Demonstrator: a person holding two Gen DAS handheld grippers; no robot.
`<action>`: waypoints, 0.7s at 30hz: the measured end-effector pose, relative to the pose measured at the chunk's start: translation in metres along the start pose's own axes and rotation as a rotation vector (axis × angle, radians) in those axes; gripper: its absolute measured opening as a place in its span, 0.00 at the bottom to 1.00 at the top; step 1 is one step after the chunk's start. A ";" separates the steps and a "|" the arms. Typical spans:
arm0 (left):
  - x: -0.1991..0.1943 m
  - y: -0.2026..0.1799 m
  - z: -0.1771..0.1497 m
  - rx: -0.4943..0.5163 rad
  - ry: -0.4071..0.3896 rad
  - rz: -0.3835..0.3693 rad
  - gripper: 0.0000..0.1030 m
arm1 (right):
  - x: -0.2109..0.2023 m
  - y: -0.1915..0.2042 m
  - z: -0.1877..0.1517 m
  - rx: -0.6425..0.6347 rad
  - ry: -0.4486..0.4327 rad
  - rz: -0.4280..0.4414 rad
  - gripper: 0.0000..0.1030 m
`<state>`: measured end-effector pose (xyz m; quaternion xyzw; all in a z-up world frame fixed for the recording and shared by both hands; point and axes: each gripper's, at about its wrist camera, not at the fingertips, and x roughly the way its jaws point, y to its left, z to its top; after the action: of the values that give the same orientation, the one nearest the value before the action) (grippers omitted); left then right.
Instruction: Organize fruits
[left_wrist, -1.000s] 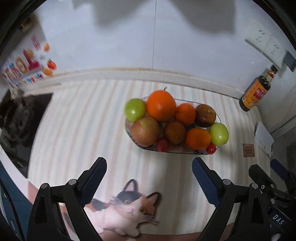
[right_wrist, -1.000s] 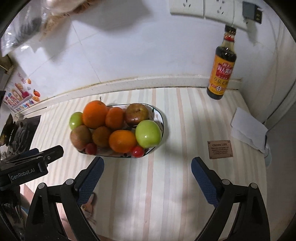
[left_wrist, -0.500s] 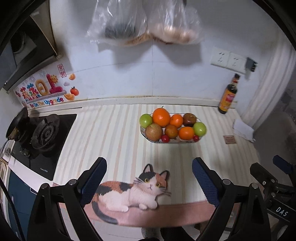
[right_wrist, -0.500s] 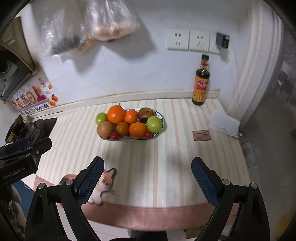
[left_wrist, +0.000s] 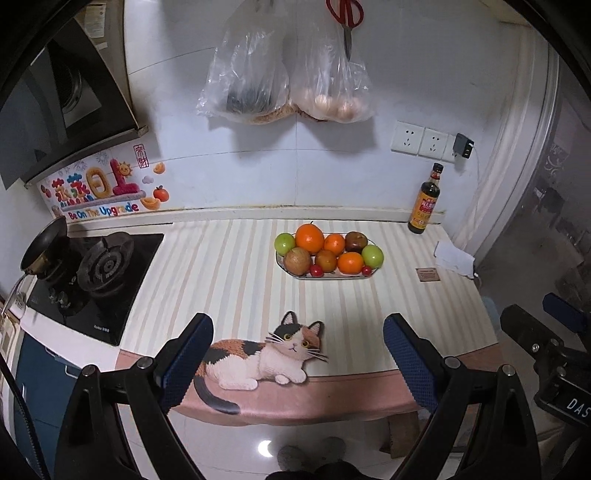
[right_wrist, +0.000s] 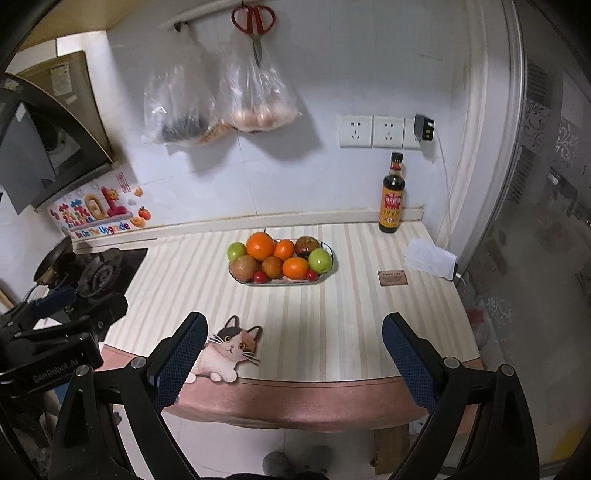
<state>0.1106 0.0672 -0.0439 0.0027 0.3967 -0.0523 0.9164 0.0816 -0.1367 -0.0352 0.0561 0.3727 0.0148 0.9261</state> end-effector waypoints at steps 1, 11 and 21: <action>-0.002 -0.001 -0.001 -0.003 -0.005 0.001 0.92 | -0.003 -0.001 0.000 -0.001 -0.001 0.003 0.95; 0.015 -0.011 0.012 -0.032 -0.016 0.050 0.92 | 0.024 -0.021 0.011 0.021 0.034 0.034 0.95; 0.074 -0.012 0.048 -0.050 0.030 0.093 0.92 | 0.094 -0.024 0.055 -0.013 0.057 -0.001 0.95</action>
<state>0.1950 0.0459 -0.0643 -0.0010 0.4113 0.0001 0.9115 0.1877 -0.1594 -0.0632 0.0498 0.3989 0.0184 0.9154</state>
